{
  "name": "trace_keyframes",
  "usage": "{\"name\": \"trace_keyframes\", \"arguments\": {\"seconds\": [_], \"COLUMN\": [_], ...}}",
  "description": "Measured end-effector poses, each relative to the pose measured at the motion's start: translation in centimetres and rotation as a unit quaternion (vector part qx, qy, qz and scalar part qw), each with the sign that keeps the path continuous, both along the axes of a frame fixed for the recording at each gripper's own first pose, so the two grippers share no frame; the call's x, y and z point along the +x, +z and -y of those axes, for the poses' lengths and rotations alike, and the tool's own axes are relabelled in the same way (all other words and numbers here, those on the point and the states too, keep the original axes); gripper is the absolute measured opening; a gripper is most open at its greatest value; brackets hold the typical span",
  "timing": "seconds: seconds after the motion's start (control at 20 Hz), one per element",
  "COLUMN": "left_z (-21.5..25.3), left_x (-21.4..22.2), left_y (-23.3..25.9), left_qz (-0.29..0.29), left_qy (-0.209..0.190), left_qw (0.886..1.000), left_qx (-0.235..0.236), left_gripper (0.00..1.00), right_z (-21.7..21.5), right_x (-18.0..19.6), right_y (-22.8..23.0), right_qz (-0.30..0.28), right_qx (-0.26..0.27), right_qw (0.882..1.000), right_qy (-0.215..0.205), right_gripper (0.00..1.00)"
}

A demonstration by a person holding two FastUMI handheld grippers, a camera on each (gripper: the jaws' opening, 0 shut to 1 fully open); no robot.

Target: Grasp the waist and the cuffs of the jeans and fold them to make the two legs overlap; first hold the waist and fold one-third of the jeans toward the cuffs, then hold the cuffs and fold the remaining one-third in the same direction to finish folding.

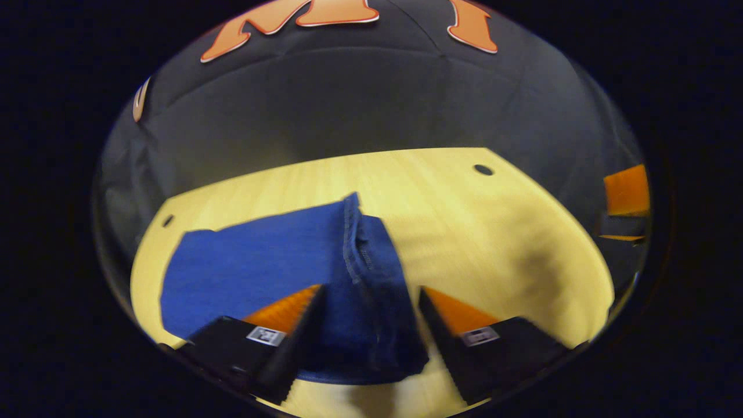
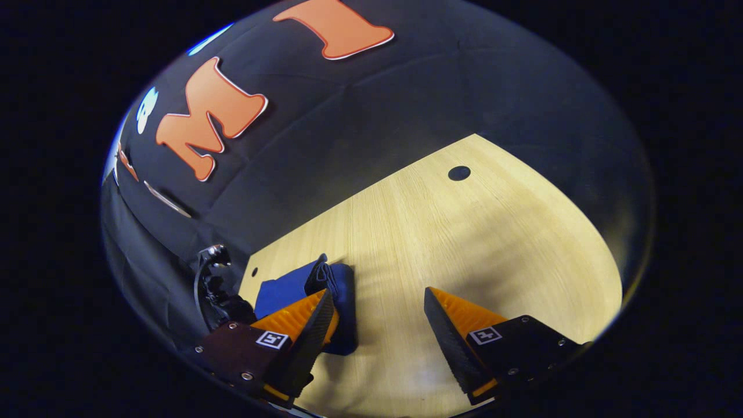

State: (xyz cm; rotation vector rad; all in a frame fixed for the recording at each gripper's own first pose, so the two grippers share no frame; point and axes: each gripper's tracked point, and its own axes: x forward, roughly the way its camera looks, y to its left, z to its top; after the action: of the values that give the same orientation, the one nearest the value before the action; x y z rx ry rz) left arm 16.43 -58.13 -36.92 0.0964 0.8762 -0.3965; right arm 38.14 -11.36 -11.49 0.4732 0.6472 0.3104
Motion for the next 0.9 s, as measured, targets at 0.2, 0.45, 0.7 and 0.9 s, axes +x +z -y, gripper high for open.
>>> {"name": "trace_keyframes", "arguments": {"seconds": [0.2,0.45,0.7,0.9], "left_z": [-0.5,-9.0,-18.9,-23.4], "left_x": [-2.1,0.3,2.4,2.4], "left_y": [6.7,17.0,22.9,25.9], "left_qz": [0.015,0.117,0.221,0.287], "left_qy": [0.003,0.059,0.109,0.125], "left_qw": [0.997,0.987,0.966,0.947], "left_qx": [-0.074,-0.096,-0.076,-0.074], "left_gripper": [0.99,0.99,0.99,0.98], "right_z": [0.2,-0.9,-1.5,-2.3], "right_x": [-0.9,-3.1,-5.0,-7.0], "right_y": [1.5,4.2,7.9,11.1], "right_qz": [0.023,0.090,0.161,0.209], "right_qx": [-0.052,-0.123,-0.163,-0.160], "right_qw": [0.998,0.988,0.973,0.963], "right_qy": [-0.003,-0.004,-0.027,-0.052], "right_gripper": [0.97,0.98,0.97,0.97]}}
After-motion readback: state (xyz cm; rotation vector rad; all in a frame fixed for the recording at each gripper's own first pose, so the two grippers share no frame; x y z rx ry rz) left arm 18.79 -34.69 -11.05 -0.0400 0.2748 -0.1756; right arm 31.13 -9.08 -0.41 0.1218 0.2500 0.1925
